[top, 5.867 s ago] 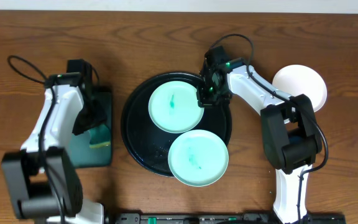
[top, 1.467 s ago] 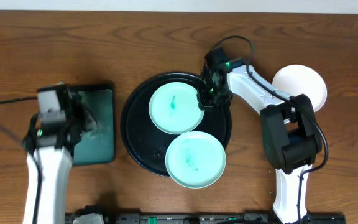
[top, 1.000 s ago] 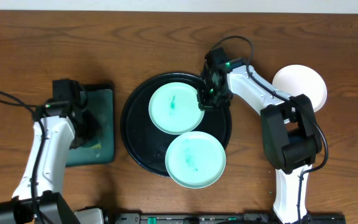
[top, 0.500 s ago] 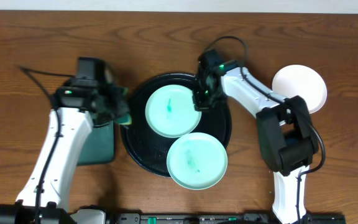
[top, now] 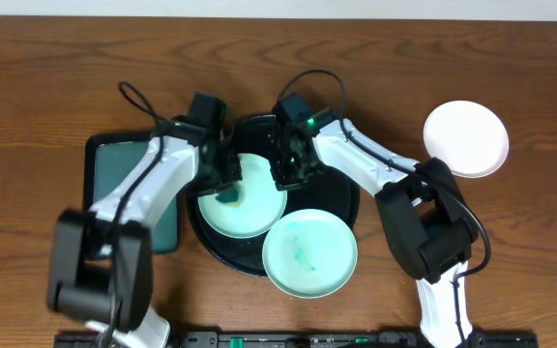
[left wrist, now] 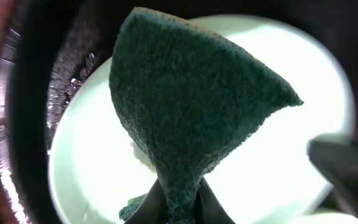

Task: Clean dirty plates on tray and stack at the side
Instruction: 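Carry the sponge with the left gripper to the pale green plate, then scrub the pale green plate with the sponge in the left gripper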

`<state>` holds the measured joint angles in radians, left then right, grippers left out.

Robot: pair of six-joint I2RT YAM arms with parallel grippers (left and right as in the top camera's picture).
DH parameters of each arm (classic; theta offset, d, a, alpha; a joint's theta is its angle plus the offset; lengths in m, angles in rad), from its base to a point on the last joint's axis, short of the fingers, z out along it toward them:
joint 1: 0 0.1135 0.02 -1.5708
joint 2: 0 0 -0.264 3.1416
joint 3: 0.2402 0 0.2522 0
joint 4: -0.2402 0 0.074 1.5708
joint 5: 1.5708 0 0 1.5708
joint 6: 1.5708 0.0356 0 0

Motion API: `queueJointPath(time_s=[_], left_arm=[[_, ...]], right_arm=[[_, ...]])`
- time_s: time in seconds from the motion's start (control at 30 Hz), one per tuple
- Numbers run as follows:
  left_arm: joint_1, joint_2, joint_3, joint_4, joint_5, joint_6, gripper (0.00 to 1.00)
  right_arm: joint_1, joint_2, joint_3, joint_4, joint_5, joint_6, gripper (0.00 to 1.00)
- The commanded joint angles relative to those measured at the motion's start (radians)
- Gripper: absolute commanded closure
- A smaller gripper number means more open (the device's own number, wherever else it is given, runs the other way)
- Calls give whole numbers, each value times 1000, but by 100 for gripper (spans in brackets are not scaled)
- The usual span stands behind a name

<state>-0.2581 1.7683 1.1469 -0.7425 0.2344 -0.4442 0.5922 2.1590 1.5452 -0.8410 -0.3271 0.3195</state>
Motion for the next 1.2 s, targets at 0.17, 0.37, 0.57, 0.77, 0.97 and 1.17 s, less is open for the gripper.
queueJointPath(time_s=[0.17,0.37,0.57,0.77,0.97,1.17], left_arm=[[-2,200,23,2,98,-47,93],[-40,217,23,39,371,59,93],[-95,217,23,108,455,62,93],[-98,218,23,185,543,61,93],[-78,218,23,187,453,27,93],[-41,218,23,18,-18,-9,93]], right_arm=[[3,11,-6,-3,-14,10,99],[3,11,-6,-3,-14,10,99],[3,11,-6,-4,-14,10,99],[3,11,-6,-8,-14,10,99],[3,11,-6,-12,-14,17,99],[3,11,-6,-23,-14,18,99]])
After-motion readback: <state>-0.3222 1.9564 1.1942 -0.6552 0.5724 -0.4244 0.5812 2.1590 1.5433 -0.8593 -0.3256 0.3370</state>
